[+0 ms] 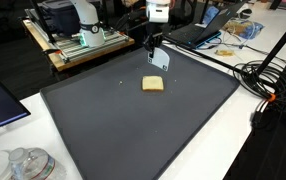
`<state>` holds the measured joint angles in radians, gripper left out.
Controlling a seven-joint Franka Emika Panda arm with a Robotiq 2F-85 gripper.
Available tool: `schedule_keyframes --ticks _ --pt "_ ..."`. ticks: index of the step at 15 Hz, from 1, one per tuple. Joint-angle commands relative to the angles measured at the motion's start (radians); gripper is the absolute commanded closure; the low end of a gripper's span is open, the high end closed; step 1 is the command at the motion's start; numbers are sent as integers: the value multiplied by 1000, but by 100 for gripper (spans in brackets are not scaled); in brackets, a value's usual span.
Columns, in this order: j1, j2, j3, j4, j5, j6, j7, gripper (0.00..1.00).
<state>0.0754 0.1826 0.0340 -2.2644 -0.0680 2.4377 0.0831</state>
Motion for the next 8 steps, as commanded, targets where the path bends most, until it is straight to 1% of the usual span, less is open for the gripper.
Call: schedule_keyframes --ticks 1,2,4,8 --pt "6 -4 -9 1 -43 -27 29 99" --pt "15 -6 -10 23 -70 -66 45 99" --pt "36 5 -15 63 -150 -103 108 99" --pt "76 37 5 150 -223 -186 193 99"
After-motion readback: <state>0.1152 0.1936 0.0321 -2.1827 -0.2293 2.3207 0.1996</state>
